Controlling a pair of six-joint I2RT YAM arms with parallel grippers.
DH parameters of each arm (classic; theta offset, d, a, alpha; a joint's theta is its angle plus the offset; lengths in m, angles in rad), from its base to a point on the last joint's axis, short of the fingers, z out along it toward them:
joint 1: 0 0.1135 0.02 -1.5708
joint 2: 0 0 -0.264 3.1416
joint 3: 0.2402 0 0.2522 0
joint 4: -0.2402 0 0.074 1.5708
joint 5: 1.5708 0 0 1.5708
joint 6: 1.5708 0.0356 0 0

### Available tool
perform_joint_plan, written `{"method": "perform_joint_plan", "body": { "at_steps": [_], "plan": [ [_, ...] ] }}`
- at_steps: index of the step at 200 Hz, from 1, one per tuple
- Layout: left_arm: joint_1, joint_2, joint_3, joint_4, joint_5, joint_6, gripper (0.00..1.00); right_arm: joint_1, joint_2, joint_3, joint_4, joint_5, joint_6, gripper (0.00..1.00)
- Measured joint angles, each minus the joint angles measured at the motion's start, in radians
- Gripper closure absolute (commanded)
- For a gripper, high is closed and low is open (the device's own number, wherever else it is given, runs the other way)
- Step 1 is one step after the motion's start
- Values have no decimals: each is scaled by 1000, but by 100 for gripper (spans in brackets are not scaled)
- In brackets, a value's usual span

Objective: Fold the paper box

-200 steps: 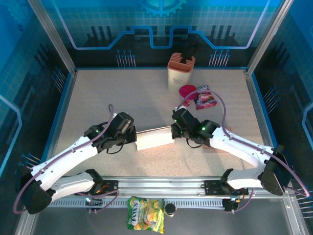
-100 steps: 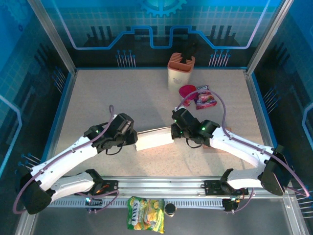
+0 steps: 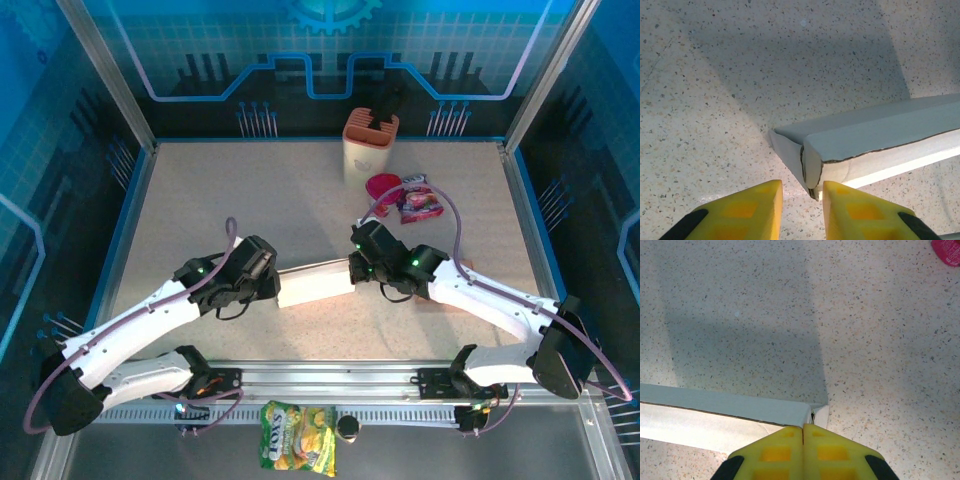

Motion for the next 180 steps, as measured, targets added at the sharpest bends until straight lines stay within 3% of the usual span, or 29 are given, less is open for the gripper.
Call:
{"method": "perform_joint_plan", "body": {
  "at_steps": [57,104,138,153,180],
  "plan": [
    [-7,18,-1,32,-16,0,74,0,0,0,1,-3,0,100],
    [-29,33,-14,57,-60,-6,85,0,1,0,5,-6,0,100],
    [-51,41,-21,71,-103,-29,88,0,3,0,6,-6,0,100],
    [-58,43,-23,75,-117,-35,85,0,3,0,6,-6,0,100],
    [-72,42,-23,56,-134,-48,69,0,3,0,7,-6,0,100]
  ]
}}
